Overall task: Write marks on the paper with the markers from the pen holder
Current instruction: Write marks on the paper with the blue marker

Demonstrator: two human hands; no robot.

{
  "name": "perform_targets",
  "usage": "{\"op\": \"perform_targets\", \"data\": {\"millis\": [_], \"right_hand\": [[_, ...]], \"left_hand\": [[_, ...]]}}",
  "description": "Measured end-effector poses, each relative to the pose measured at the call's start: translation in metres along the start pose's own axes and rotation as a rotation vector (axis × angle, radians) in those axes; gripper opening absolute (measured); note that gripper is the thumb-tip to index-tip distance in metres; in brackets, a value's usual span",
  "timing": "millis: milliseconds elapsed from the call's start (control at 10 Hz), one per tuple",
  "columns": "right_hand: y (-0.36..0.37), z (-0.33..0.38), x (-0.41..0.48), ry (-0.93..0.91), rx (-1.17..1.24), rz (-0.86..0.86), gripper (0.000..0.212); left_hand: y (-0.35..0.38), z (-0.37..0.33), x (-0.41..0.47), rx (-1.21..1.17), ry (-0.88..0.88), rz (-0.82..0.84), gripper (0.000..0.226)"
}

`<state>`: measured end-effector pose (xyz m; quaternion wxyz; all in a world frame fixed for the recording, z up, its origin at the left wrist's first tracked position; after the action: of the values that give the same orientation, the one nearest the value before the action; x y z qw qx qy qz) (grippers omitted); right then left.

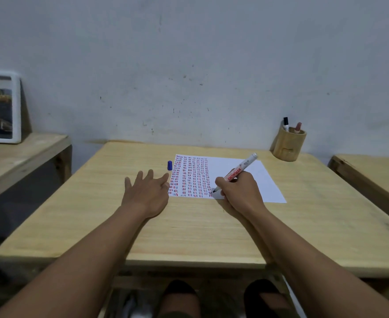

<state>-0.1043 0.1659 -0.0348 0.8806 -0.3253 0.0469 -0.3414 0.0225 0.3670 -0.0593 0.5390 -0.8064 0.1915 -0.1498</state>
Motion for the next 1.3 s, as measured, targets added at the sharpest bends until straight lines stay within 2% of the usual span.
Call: {"op": "perform_targets", "data": {"millis": [400, 800, 1000, 1100, 1200, 1300], "right_hand": [[0.002, 0.002, -0.001, -0.034, -0.098, 0.031, 0.027], [0.0, 0.004, -0.002, -0.012, -0.077, 0.034, 0.028], [-0.008, 0.003, 0.009, 0.07, 0.235, -0.022, 0.022], [-0.013, 0.007, 0.016, 0.087, 0.374, 0.043, 0.027], [-0.014, 0.012, 0.02, 0.145, 0.485, 0.087, 0.019], [-0.015, 0.018, 0.021, 0.257, 0.637, 0.154, 0.017]], "left_hand": [[-0.001, 0.0, -0.003, 0.016, -0.001, -0.003, 0.053], [0.001, 0.001, -0.001, -0.031, -0.02, -0.018, 0.052], [-0.016, -0.011, 0.016, -0.248, -0.068, -0.275, 0.04], [-0.02, -0.016, 0.033, -0.302, -0.013, -0.23, 0.051], [-0.021, -0.021, 0.045, -0.24, 0.05, -0.182, 0.047], [-0.021, -0.022, 0.048, -0.208, 0.101, -0.207, 0.029]]}}
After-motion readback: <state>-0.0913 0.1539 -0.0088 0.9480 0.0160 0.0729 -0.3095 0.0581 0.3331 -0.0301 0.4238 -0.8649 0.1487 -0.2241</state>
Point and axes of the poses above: each hand's wrist, its own x-axis towards the middle knuckle, its own y-axis out of the palm, z = x × y, the point moved 1 cm from there along x, towards the middle knuckle, and after that the axes turned 8 degrees about -x, right-handed, at the moved point
